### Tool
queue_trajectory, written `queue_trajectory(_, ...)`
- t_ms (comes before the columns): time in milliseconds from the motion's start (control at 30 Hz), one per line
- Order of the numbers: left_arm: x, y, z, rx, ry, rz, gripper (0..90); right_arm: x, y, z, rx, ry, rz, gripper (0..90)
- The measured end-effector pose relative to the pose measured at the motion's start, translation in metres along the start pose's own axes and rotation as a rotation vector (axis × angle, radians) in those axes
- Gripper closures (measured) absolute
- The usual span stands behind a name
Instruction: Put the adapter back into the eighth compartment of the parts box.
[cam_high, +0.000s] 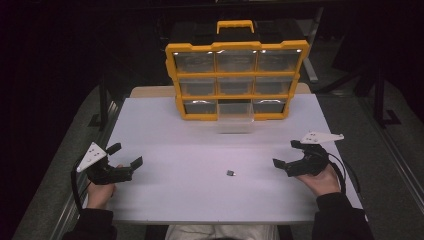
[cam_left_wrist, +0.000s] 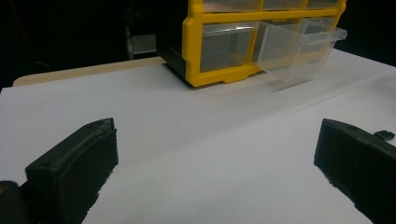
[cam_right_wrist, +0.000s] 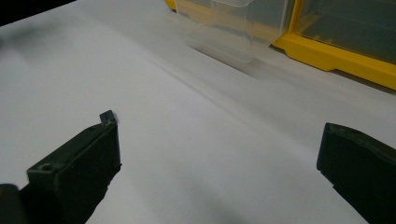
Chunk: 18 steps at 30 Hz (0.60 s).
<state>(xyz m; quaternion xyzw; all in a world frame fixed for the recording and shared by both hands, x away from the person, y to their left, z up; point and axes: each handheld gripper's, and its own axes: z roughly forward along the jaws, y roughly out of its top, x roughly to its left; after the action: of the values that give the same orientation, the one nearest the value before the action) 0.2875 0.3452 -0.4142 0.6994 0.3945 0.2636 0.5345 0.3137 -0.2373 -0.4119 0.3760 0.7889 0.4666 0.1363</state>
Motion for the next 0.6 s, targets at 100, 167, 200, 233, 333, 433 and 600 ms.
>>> queue_trajectory(100, 0.0003, -0.0001, -0.0003, -0.001, -0.001, -0.004, 0.0, 0.0012, 0.0000, 0.0002, 0.001, 0.004, -0.006, 0.0)
queue_trajectory(167, 0.0001, -0.0001, -0.0002, 0.000, -0.001, 0.000, 0.0, 0.0015, 0.0000, 0.0002, 0.001, 0.006, -0.009, 0.0)
queue_trajectory(200, -0.0003, 0.0000, -0.0002, -0.002, -0.003, 0.002, 0.0, 0.0020, 0.0000, 0.0002, 0.001, 0.006, -0.008, 0.0)
queue_trajectory(233, -0.0004, 0.0001, -0.0003, -0.003, -0.004, 0.003, 0.0, 0.0021, 0.0002, 0.0002, 0.000, 0.006, -0.010, 0.0)
queue_trajectory(333, -0.0006, -0.0001, -0.0002, 0.000, -0.004, 0.002, 0.0, 0.0023, 0.0005, 0.0004, -0.001, 0.006, -0.013, 0.0)
queue_trajectory(433, -0.0006, -0.0004, 0.0000, 0.005, -0.003, -0.001, 0.0, 0.0028, 0.0005, 0.0010, 0.004, 0.006, -0.014, 0.0)
queue_trajectory(600, -0.0008, -0.0006, 0.0002, 0.008, -0.004, -0.002, 0.0, 0.0032, 0.0006, 0.0016, 0.007, 0.006, -0.017, 0.0)
